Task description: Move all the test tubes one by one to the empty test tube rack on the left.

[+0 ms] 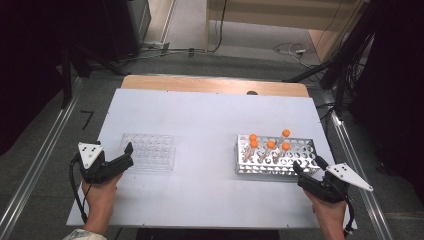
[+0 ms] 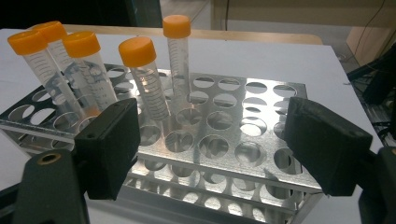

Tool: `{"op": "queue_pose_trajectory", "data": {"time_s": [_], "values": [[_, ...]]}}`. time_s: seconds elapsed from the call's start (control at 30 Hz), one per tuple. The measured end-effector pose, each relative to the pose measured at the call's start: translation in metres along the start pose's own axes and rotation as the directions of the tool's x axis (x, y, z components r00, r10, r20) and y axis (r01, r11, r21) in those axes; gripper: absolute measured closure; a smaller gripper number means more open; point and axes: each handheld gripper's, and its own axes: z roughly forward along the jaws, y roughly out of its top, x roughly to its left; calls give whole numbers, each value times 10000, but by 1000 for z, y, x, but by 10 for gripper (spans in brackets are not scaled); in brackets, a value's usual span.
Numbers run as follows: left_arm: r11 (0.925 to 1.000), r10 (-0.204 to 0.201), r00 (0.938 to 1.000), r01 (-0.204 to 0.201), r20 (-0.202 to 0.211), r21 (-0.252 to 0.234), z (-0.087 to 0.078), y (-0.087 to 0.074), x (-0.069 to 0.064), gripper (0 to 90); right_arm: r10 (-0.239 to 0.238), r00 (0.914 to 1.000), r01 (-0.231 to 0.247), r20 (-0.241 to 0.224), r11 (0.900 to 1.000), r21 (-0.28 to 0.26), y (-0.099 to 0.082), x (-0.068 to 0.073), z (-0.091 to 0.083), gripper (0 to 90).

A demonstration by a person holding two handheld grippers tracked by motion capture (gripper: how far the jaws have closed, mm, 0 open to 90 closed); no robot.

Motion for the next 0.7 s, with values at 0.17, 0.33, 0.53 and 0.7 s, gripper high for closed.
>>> {"op": "queue_pose_trajectory", "data": {"time_s": [0.17,0.33,0.53,0.7], "values": [[10000,45,10000,-45,17,2,0,0,-1,57,-93,9998,95,-176,9999,108,1,4,3,183],[10000,14,10000,-14,-9,11,0,0,-1,57,-108,9997,107,-211,9999,-47,2,5,4,189],[10000,30,10000,-30,9,29,0,-1,-1,57,-166,9995,164,-254,9998,-82,4,9,7,191],[10000,-78,10000,78,46,-35,0,-1,-1,57,-241,9994,239,-253,9997,-63,5,10,10,194]]}}
